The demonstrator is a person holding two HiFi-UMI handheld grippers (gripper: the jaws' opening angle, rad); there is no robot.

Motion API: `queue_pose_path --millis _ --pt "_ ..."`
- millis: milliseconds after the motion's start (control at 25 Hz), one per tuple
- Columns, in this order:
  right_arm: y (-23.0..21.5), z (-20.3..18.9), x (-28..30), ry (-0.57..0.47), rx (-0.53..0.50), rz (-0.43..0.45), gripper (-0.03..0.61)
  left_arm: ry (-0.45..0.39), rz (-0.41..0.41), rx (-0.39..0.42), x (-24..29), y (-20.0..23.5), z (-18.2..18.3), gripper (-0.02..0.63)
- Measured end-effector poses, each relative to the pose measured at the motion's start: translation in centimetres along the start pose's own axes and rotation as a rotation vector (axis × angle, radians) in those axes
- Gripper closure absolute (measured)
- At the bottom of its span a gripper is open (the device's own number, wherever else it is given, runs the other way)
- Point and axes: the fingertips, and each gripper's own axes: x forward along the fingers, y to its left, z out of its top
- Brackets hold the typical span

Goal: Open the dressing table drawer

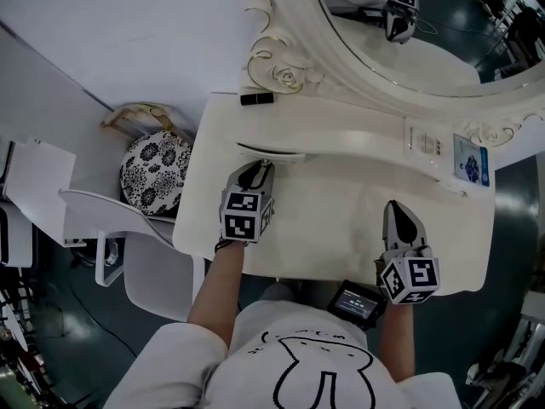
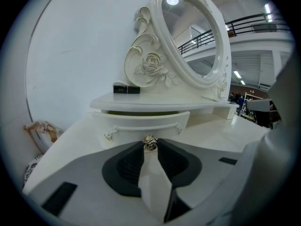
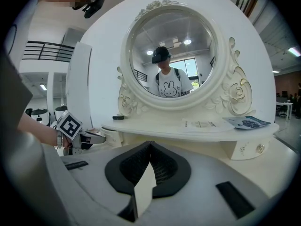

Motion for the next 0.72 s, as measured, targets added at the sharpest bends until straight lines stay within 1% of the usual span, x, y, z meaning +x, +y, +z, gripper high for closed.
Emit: queue_pose_path --millis 720 --pt "1.6 -0.4 -2.3 -0.01 -0.008 -0.016 0.566 -0.003 -0.029 0.019 -2.3 -0.5 -1.5 0.497"
